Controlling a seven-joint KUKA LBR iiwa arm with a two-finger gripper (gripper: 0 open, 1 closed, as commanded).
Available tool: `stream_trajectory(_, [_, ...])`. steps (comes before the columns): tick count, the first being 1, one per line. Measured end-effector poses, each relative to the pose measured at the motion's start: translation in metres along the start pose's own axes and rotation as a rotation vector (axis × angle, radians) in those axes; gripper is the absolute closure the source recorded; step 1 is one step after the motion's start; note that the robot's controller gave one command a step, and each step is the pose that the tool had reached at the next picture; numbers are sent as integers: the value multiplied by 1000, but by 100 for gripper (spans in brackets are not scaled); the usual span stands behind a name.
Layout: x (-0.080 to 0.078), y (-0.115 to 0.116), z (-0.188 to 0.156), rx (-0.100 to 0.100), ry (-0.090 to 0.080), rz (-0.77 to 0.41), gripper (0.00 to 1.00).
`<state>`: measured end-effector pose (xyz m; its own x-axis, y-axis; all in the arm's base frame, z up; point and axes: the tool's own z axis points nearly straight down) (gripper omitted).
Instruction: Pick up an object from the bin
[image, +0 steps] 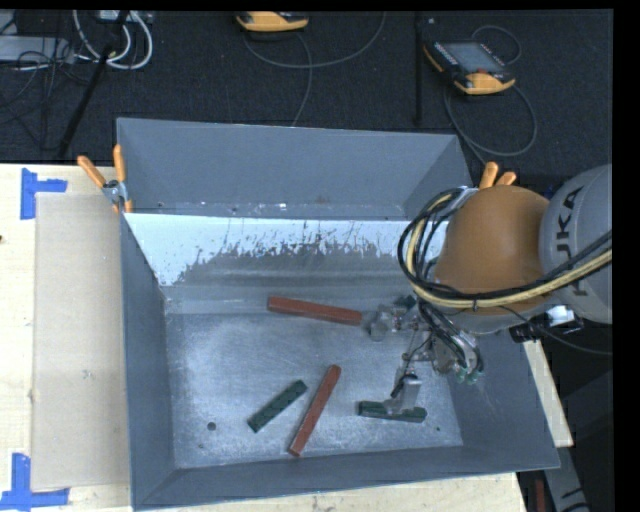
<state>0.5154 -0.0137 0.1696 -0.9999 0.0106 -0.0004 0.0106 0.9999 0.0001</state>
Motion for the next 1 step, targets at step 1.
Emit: stream_trajectory(1, [1,-38,104,0,9,-18,0])
